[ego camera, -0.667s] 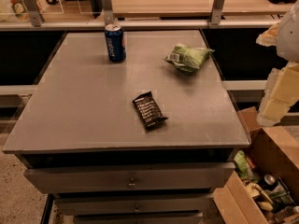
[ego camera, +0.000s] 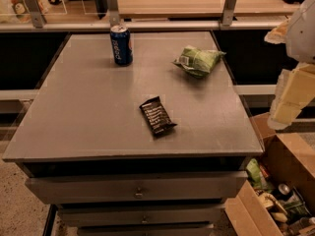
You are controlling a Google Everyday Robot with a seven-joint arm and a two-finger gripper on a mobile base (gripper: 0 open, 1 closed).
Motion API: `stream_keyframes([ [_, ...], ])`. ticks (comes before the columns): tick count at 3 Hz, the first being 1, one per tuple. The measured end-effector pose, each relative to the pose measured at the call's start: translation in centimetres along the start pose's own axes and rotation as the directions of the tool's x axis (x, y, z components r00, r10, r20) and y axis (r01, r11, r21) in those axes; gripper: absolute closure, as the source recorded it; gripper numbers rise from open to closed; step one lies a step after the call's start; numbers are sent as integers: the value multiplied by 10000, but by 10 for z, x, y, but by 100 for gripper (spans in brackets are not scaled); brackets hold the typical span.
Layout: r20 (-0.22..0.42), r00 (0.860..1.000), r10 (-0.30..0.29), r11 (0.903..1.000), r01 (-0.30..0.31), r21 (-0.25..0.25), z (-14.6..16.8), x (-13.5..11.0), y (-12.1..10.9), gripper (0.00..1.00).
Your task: Move rxbar chocolate near pepsi can
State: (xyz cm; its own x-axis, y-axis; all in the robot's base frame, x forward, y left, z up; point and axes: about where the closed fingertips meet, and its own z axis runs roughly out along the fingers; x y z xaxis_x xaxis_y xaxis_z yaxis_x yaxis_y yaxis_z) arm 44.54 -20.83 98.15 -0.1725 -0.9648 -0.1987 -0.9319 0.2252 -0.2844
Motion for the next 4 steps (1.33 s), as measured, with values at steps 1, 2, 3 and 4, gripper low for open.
stream_keyframes([
  [1,-247,9954,-920,9957,921,24,8,-19,-8,0],
  [2,-551,9808,-1872,9823,1868,-122,26,-42,-20,0],
  [3,-756,9574,-2786,9602,2760,-424,48,-64,-26,0],
  [4,-787,9310,-3565,9337,3521,-646,67,-82,-18,0],
])
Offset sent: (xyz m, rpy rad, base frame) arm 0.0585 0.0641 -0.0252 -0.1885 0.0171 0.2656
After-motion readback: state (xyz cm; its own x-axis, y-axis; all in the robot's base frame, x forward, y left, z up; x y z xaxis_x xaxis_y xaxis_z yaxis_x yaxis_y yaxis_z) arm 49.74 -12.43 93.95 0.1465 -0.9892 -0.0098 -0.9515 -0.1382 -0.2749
